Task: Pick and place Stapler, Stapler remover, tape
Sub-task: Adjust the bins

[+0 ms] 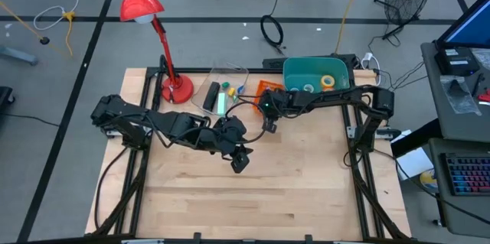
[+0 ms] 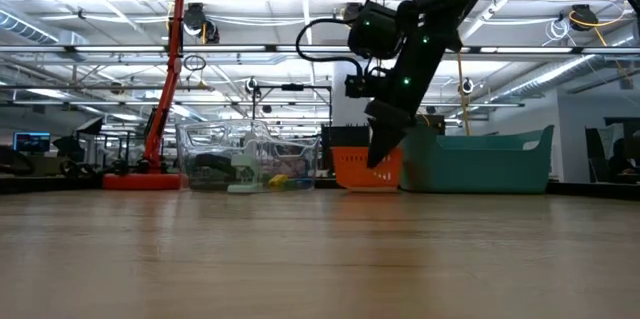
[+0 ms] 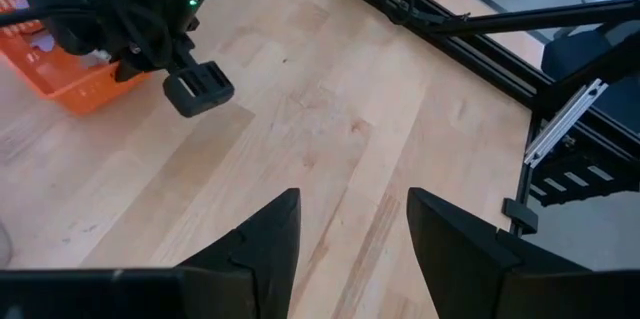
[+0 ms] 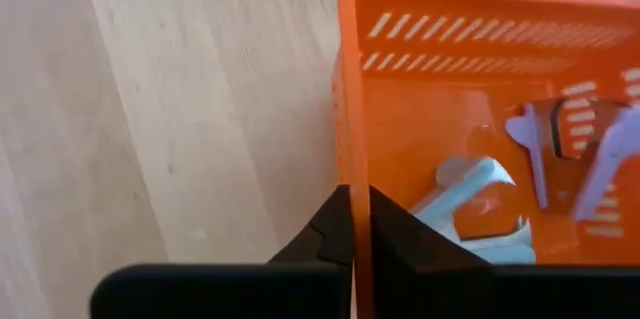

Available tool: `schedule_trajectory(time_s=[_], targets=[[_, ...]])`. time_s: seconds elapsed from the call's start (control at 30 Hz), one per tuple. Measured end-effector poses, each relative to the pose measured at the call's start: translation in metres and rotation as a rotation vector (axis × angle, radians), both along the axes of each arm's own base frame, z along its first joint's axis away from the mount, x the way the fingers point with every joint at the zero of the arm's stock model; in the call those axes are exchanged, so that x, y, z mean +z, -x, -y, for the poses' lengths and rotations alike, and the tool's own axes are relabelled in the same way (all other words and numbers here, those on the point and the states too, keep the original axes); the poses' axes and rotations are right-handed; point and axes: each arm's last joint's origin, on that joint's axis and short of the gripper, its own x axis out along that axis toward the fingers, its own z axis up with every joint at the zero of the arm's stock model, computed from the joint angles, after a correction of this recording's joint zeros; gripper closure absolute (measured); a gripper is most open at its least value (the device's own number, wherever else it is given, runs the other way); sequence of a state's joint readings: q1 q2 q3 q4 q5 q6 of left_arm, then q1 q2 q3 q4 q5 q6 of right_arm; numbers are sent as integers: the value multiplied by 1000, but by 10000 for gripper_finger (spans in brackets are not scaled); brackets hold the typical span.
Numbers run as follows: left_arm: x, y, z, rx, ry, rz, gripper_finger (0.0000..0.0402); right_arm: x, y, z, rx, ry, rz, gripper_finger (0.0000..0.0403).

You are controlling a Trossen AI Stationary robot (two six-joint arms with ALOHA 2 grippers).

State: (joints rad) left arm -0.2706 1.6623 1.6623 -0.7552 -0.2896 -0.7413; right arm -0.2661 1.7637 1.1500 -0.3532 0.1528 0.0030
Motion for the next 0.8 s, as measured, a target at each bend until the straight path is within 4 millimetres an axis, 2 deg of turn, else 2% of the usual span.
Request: schedule_trajectory(time_s=[0.3,0.8], targets=[[0,0,-1,-6,5,-3,215,-1,6,13,-1,15,-36,401],[0,0,-1,-16,14,-9,215,0,20,52,17,14,-27,402]])
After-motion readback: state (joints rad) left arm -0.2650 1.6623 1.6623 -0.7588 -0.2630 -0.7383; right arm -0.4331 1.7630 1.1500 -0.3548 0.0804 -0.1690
